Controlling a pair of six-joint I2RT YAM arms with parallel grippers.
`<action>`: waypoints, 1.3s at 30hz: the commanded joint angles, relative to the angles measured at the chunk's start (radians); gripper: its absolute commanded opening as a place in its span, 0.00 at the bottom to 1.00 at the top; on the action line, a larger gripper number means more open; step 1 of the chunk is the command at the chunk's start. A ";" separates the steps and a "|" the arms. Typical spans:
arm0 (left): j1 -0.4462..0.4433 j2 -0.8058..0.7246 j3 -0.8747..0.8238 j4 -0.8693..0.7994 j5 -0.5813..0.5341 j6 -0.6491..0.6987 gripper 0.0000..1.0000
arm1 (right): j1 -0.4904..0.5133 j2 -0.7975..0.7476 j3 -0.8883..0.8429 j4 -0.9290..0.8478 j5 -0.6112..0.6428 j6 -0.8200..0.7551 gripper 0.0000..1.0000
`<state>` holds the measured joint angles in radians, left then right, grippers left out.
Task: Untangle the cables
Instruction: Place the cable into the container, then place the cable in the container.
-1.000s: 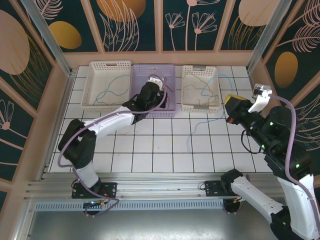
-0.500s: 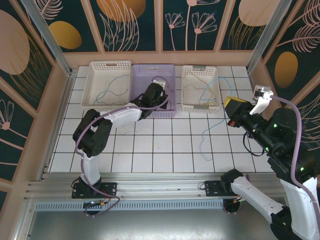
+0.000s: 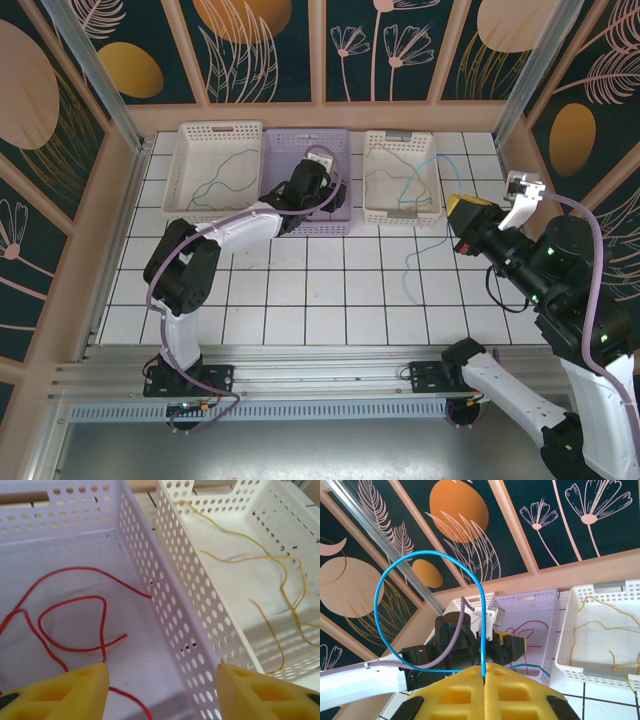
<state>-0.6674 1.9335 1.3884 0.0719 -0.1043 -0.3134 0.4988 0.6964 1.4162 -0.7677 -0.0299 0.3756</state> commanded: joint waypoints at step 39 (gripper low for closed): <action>0.017 -1.397 -0.550 -0.444 -0.326 -0.110 0.98 | 0.123 1.379 1.245 0.292 -0.337 -0.035 0.00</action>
<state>-0.6540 0.5663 0.8616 -0.3012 -0.3767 -0.4213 0.6193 1.9881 2.4928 -0.4580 -0.3252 0.3485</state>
